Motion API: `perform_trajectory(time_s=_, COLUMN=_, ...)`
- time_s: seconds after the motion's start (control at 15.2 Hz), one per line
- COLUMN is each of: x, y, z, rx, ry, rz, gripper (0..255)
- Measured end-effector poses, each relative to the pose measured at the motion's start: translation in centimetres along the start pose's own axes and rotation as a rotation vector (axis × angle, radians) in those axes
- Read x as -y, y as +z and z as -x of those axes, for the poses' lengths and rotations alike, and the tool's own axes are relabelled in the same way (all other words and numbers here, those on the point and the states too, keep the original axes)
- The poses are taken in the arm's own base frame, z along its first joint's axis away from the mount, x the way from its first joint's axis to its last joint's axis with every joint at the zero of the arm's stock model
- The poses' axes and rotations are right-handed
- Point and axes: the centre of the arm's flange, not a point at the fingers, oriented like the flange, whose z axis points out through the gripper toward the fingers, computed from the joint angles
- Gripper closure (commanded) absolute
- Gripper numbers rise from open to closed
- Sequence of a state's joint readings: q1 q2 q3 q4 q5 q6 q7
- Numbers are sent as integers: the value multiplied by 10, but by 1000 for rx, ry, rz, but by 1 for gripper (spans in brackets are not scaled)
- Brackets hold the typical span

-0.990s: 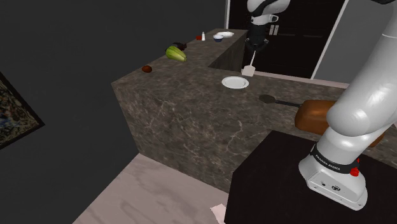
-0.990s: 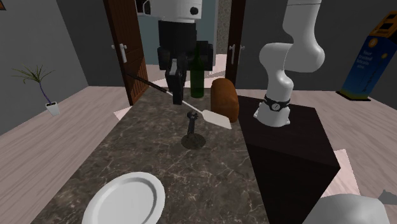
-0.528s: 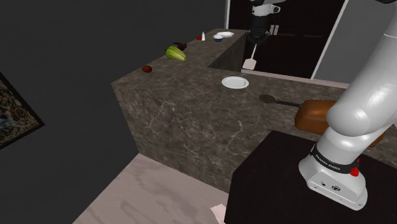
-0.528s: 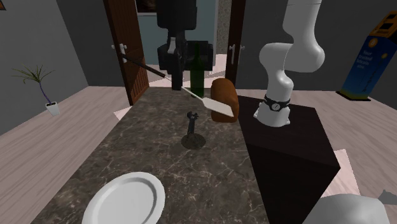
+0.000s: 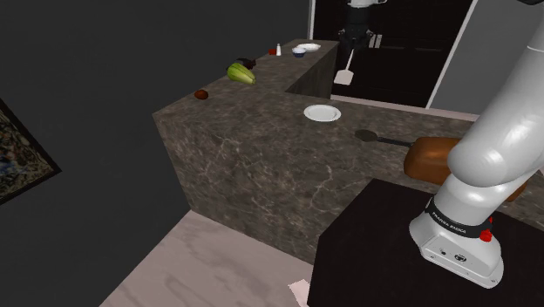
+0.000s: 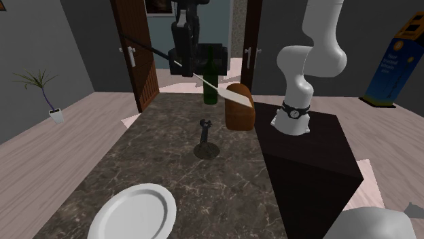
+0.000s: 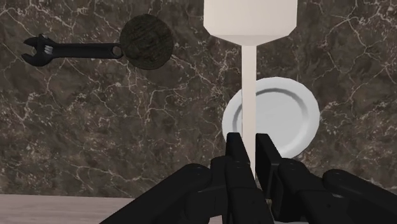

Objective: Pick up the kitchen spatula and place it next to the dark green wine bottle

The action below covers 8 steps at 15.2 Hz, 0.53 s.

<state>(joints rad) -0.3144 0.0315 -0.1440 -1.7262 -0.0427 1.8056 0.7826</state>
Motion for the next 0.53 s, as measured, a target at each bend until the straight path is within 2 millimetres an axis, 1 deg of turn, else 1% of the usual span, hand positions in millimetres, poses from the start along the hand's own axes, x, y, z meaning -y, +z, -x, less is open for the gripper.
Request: perform_trajectory(time_s=0.53, x=-1, y=-42, z=-4, rx=0, ry=0, rz=0, gripper=255)
